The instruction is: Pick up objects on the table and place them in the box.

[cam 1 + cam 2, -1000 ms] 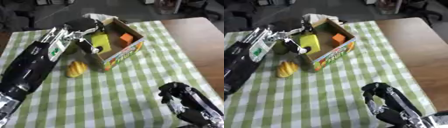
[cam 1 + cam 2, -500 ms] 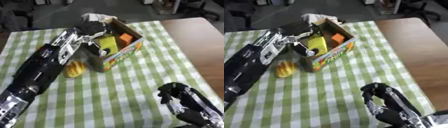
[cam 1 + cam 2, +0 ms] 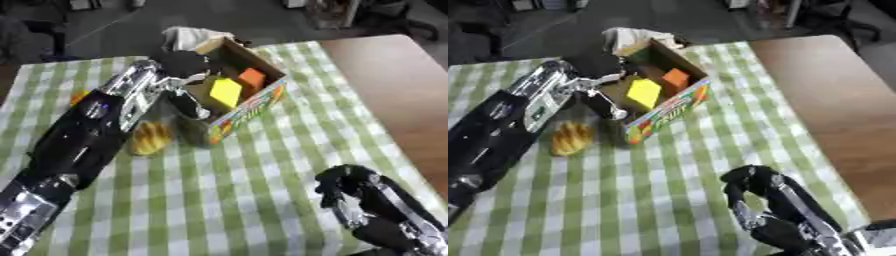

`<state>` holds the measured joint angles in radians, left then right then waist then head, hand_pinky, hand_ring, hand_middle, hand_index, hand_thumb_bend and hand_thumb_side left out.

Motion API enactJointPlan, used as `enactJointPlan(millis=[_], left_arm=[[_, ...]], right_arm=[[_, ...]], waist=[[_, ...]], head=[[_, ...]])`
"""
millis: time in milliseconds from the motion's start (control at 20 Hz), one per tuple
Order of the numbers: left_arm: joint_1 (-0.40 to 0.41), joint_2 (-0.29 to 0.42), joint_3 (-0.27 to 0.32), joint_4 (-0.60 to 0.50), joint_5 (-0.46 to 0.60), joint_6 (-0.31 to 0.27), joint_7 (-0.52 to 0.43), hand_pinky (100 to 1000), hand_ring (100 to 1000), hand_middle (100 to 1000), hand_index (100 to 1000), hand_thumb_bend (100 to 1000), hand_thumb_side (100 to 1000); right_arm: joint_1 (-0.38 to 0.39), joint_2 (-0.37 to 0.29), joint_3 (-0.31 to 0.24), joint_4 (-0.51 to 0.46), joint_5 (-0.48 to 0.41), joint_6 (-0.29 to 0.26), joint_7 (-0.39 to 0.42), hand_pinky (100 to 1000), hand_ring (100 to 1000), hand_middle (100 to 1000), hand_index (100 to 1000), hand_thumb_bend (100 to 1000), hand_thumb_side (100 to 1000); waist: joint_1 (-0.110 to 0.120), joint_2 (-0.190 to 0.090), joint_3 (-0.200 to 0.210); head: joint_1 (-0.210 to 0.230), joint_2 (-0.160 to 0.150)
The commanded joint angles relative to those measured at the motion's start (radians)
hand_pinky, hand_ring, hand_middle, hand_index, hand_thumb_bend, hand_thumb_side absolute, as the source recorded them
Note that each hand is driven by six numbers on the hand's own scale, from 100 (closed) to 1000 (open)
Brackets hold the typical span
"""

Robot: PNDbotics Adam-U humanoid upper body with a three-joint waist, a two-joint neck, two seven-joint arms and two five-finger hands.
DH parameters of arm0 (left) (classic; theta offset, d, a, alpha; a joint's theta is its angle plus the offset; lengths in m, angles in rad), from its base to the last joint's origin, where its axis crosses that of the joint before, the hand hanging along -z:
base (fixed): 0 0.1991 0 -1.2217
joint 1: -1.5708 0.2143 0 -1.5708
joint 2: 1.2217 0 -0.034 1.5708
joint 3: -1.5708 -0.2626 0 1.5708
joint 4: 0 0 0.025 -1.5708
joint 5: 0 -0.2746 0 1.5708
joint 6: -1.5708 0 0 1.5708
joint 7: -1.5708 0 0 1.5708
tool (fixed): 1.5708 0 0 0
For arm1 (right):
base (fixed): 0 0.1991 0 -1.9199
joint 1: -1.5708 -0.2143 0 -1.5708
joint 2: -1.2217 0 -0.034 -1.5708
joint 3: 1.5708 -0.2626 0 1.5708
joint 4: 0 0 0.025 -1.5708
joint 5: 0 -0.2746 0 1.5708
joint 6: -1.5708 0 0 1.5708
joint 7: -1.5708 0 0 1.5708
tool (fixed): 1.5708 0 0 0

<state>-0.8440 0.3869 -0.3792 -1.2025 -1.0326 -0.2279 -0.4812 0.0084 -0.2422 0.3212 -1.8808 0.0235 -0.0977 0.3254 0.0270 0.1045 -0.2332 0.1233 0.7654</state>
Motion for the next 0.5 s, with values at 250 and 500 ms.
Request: enactJointPlan(millis=[250, 500], left_arm=[[0.019, 0.148, 0.023, -0.208, 0.171, -0.015, -0.079, 757, 735, 808, 930, 242, 438], [0.087, 0.269, 0.018, -0.346, 0.31, -0.04, -0.2, 757, 722, 782, 913, 332, 445]], right_arm=[[-0.005, -0.006, -0.009, -0.007, 0.006, -0.004, -0.007, 694, 465, 523, 689, 100, 327], [-0.003, -0.01, -0.014, -0.006, 0.011, -0.005, -0.012, 694, 465, 523, 689, 100, 328]], waist=[[0.002, -0.016, 0.01], [0.008, -0.018, 0.019]], head=[[-0.017, 0.005], [-0.024, 0.005]])
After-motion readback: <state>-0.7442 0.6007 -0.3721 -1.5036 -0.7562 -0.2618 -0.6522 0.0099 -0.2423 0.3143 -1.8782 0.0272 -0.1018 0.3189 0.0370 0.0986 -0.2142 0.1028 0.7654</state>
